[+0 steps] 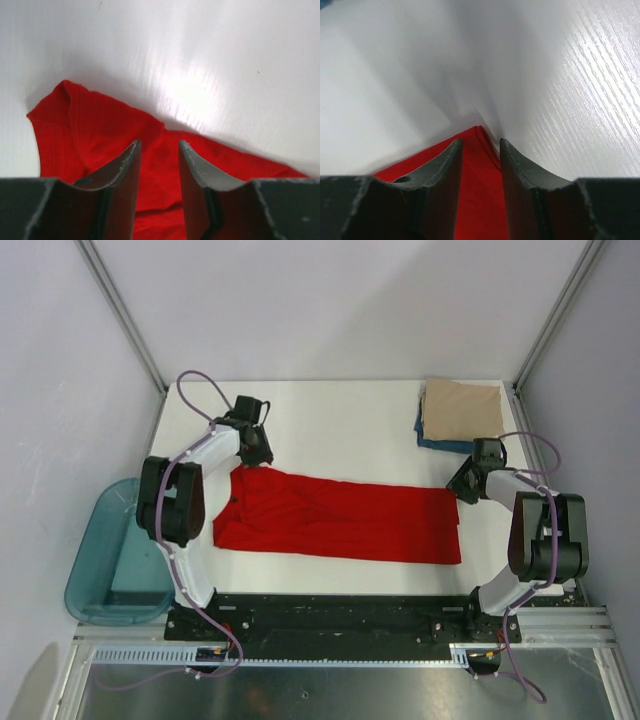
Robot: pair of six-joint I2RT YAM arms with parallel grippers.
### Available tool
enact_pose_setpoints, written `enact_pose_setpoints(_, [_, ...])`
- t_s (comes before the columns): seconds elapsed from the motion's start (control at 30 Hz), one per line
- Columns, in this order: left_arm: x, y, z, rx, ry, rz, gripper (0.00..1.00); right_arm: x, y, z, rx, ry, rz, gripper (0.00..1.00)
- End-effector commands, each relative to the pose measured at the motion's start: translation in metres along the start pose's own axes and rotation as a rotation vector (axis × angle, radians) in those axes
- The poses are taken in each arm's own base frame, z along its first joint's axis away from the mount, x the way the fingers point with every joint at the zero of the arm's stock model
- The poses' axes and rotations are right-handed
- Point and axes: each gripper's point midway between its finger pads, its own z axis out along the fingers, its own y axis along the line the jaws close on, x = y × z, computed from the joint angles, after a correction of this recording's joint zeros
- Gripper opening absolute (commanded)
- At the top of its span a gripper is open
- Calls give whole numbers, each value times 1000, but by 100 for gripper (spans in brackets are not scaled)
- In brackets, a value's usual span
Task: Fold and stack the t-shirts
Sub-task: Fold the other side of the tshirt into a rectangle
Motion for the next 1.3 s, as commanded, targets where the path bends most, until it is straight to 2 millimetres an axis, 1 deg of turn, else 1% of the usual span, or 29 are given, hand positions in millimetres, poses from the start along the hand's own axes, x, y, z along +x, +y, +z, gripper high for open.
enact_pose_setpoints(0.0, [-19,0,14,-43,-47,10,41,-21,12,2,-24,-60,-26,39])
enact_pose_setpoints(0.17, [-15,6,32,-76,-33,14,41,-19,11,5,-17,-51,-28,35])
enact_pose_setpoints(0.33, [-15,11,37,-107,-41,15,38,-17,10,6,-14,-45,-27,29])
enact_pose_setpoints(0.47, [-15,13,40,-115,-41,15,25,-16,9,6,-10,-41,-24,20])
enact_pose_setpoints(0.6, [-14,14,42,-121,-37,15,7,-17,8,6,-3,-42,-22,12])
enact_pose_setpoints(0.67, [-14,14,42,-125,-38,15,2,-17,7,5,0,-45,-21,8])
enact_pose_setpoints(0.73, [-16,15,42,-130,-45,13,0,-18,5,5,9,-47,-20,2])
enact_pose_setpoints(0.8, [-19,15,40,-134,-57,11,0,-19,2,3,20,-52,-17,1])
enact_pose_setpoints(1.03, [-35,16,31,-155,-109,5,0,-29,-10,-5,58,-81,6,0])
enact_pose_setpoints(1.27, [-43,12,28,-144,-127,7,0,-30,-16,-8,81,-82,13,0])
